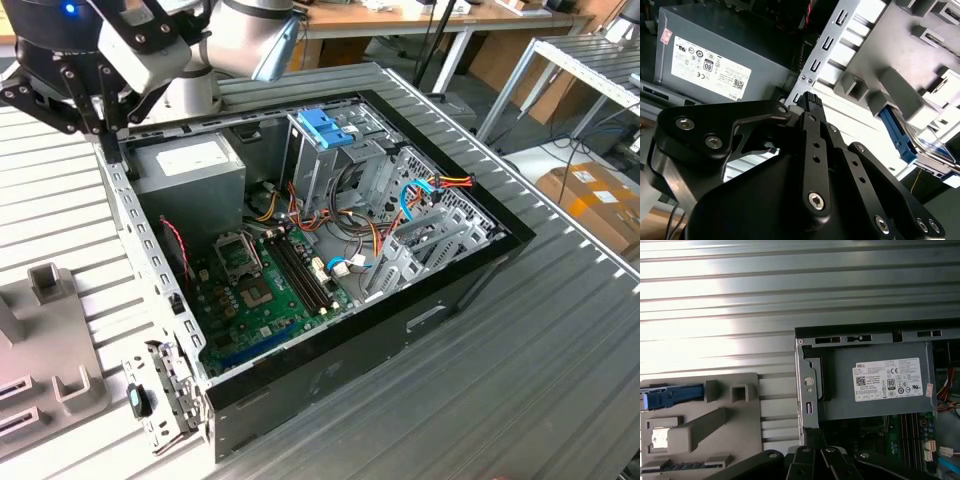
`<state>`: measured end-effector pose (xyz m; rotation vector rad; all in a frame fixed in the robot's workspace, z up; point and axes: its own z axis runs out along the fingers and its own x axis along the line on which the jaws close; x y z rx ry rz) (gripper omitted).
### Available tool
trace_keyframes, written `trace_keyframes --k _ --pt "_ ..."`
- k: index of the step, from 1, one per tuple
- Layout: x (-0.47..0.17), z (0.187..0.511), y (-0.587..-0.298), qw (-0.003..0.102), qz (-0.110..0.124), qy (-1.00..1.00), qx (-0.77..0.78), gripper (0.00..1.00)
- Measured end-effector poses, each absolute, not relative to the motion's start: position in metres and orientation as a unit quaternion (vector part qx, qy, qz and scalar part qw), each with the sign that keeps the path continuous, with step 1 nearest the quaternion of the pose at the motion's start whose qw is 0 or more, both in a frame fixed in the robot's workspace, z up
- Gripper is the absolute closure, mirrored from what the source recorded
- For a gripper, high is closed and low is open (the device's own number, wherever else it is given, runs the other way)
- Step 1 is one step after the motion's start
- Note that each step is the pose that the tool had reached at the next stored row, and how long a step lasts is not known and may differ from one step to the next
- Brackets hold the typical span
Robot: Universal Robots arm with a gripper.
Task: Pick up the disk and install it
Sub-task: 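Reach for the disk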
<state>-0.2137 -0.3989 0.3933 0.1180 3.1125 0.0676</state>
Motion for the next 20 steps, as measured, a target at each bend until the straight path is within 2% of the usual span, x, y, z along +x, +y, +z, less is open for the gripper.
trace_keyframes --k 20 --pt "-0.245 0.393 -0.399 0.013 0.022 0.999 0.038 0.89"
